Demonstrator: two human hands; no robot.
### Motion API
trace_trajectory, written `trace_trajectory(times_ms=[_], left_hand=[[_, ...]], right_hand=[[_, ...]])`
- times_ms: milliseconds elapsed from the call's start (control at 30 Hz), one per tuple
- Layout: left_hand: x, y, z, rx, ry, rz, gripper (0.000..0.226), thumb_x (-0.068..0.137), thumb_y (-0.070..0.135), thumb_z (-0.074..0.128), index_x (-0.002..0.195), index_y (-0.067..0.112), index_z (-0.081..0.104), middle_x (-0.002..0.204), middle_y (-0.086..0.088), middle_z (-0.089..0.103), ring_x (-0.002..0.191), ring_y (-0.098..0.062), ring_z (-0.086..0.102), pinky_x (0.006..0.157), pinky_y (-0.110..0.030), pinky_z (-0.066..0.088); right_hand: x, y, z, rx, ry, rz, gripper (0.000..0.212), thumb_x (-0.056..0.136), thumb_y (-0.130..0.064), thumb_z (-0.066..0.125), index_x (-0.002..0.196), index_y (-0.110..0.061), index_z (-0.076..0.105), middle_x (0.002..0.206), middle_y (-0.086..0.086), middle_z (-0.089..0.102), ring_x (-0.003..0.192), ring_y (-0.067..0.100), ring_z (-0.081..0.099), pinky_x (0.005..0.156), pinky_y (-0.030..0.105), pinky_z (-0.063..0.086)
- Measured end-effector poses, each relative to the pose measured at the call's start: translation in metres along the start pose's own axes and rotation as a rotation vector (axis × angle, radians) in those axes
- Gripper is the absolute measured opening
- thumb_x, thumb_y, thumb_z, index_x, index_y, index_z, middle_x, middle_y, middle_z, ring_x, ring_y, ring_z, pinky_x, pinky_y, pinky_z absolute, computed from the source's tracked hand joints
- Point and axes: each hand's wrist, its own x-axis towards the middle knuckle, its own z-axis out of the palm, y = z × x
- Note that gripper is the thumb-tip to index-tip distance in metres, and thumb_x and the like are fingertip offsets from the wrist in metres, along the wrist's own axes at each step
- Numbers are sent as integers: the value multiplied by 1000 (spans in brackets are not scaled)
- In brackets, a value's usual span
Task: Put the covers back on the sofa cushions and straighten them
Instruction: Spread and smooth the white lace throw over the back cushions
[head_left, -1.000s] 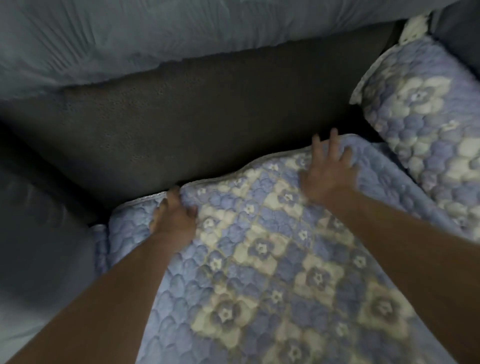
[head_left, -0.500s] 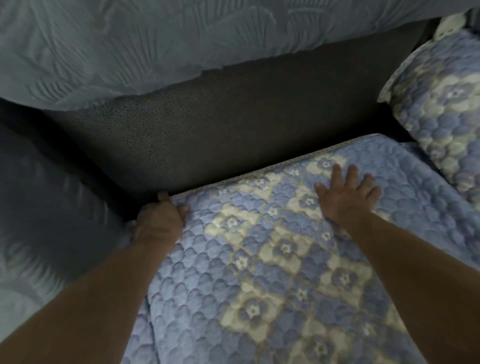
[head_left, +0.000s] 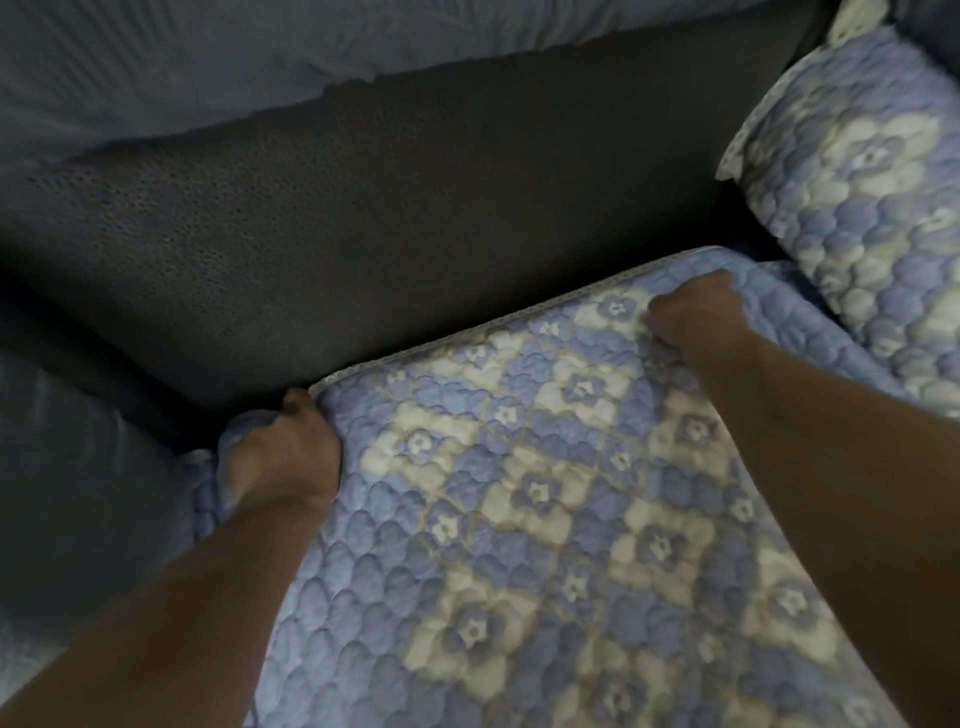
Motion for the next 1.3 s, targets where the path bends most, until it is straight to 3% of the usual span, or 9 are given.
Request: trace_trajectory(times_ms=[267,367,433,600,700,833,1000,1167,1300], left_hand=[[9,4,2,126,-180,-192,19,87,5,33,84,-1,50,69,-36,60,74,-45,62,65,-43,47],[10,-5,3,115,-178,-122,27,89,12,34,99,-6,53,71,-33,61,67,-42,62,61,-42,46],[6,0,-11,50,2,-80,39,90,26,41,121,5,52,78,-24,65,66,-38,62,60,-38,45],[1,142,-25,-117,183,671,53,93,40,39,143,26,49,127,-11,58,112,-33,54,93,-45,46],[24,185,-1,-27,79,677,63,92,53,28,154,38,27,151,-7,42,132,-30,41,110,-50,33],[34,185,18,-25,126,661,65,92,53,27,154,34,27,146,-9,45,123,-32,45,104,-50,36],[39,185,19,-71,83,668,66,91,55,25,155,36,23,148,-7,42,127,-31,42,105,-52,35],[41,183,26,-172,119,670,61,93,52,30,152,34,31,145,-7,43,126,-31,44,103,-51,37],[41,179,30,-381,224,607,38,96,41,35,124,22,53,119,-12,54,105,-36,53,87,-48,46]], right_hand=[[17,-12,0,-114,-146,29,101,94,-66,44,157,-1,-3,165,15,4,151,33,13,120,41,14],[4,-2,0,-121,-219,-68,93,98,-61,39,156,-1,0,165,17,-1,152,34,4,121,39,10],[-4,4,2,-18,-283,-59,97,97,-59,45,156,-3,-6,163,20,-9,152,34,-1,121,37,10],[-17,31,8,95,-290,-209,91,92,-51,59,157,-7,13,161,16,5,149,31,15,122,33,19],[-13,41,4,154,-334,-264,76,95,-44,57,155,-10,25,160,11,21,144,29,30,119,39,27],[25,63,-36,-30,51,-215,55,101,-25,47,151,-11,30,156,14,25,130,36,45,102,43,42],[43,77,-40,-324,-30,1,40,95,-19,50,132,-2,49,132,23,51,120,40,52,95,42,45],[41,65,-16,-591,-21,100,61,94,-30,57,144,-2,35,145,18,40,133,32,43,102,40,45],[38,21,-40,-367,273,-4,41,101,-19,43,138,-2,42,137,19,49,124,35,52,95,41,47]])
